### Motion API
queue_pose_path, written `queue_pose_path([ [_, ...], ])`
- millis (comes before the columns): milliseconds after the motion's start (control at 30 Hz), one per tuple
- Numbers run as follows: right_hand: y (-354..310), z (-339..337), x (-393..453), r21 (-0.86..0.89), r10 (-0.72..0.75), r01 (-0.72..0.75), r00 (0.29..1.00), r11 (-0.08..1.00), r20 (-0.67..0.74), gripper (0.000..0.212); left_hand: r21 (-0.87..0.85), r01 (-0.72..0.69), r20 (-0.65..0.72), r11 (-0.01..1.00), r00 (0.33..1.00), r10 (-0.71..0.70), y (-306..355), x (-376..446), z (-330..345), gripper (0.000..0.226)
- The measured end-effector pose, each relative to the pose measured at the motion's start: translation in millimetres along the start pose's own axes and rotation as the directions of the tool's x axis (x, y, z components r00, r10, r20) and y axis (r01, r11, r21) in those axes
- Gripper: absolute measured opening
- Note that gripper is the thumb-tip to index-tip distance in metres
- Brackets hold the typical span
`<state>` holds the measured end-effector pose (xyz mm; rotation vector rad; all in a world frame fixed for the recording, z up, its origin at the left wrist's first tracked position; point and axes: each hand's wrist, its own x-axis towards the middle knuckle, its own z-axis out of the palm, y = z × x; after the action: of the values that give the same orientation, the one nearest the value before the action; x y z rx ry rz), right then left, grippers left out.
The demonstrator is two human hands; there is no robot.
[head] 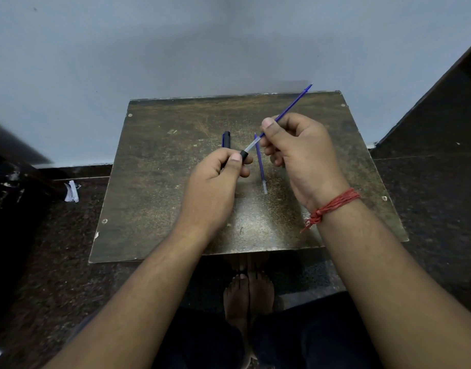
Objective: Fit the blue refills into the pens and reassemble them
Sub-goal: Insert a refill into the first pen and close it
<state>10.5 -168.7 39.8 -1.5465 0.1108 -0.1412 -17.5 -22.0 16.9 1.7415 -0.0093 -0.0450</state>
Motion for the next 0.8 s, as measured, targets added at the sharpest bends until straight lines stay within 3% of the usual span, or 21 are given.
queue_pose_path([
  [267,3.7,6.4,-5.1,-0.180,0.024,0.010,0.982,0.984,0.186,0.014,-0.063,0.003,0.018,0.998,1.000,-0.002,-1.8,0.7,0.0,0.029],
  [533,1.3,0.7,0.1,-0.048,-0.017,0.018,1.000,0.999,0.004,0.019,-0.156,0.038,0.027,0.987,0.999,-0.034,-2.2,2.3,1.1,0.033],
  [800,1.0,9.8,-6.0,-0.210,-0.029,0.059,0.990,0.976,0.139,0.020,-0.144,0.018,0.032,0.989,0.999,-0.014,-2.4,2.3,-1.8,0.032],
])
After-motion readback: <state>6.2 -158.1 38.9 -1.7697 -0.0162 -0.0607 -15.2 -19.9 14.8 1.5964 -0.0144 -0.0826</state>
